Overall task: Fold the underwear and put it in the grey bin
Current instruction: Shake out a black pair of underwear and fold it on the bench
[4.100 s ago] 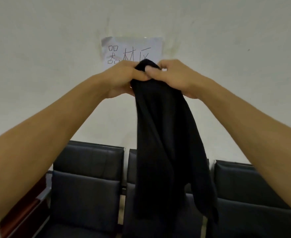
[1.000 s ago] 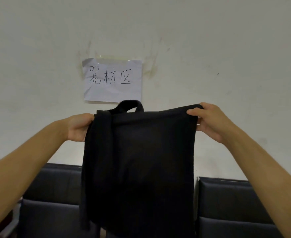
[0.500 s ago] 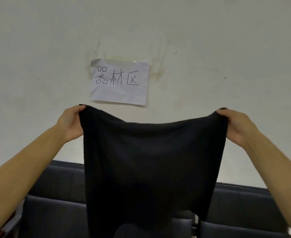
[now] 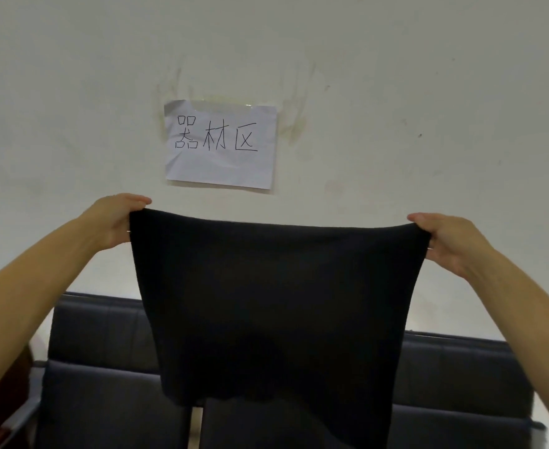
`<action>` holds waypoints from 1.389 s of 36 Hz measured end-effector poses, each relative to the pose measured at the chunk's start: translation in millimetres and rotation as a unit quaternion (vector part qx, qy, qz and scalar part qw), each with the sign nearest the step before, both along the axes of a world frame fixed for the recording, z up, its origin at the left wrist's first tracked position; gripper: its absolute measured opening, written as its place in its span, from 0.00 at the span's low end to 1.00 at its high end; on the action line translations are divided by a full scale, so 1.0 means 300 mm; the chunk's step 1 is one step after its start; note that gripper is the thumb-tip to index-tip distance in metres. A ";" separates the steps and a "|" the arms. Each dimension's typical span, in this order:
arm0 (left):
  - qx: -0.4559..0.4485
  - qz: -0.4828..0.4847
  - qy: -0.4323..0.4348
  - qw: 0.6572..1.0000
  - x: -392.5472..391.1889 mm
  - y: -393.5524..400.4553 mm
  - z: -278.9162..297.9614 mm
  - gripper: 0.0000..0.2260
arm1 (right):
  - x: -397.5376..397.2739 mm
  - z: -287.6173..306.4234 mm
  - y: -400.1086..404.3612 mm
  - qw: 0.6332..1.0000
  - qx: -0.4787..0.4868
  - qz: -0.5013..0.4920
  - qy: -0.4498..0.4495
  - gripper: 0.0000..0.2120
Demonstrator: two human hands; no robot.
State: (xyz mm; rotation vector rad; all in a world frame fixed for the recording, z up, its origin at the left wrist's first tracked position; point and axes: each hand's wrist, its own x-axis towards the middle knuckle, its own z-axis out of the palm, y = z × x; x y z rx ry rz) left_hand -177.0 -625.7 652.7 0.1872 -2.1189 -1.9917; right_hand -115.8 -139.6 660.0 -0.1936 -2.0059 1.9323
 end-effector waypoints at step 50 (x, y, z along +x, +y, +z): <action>-0.589 -0.271 -0.054 0.760 0.127 -0.063 -0.651 0.10 | 0.288 -0.694 0.047 0.678 0.653 0.178 -0.289 0.09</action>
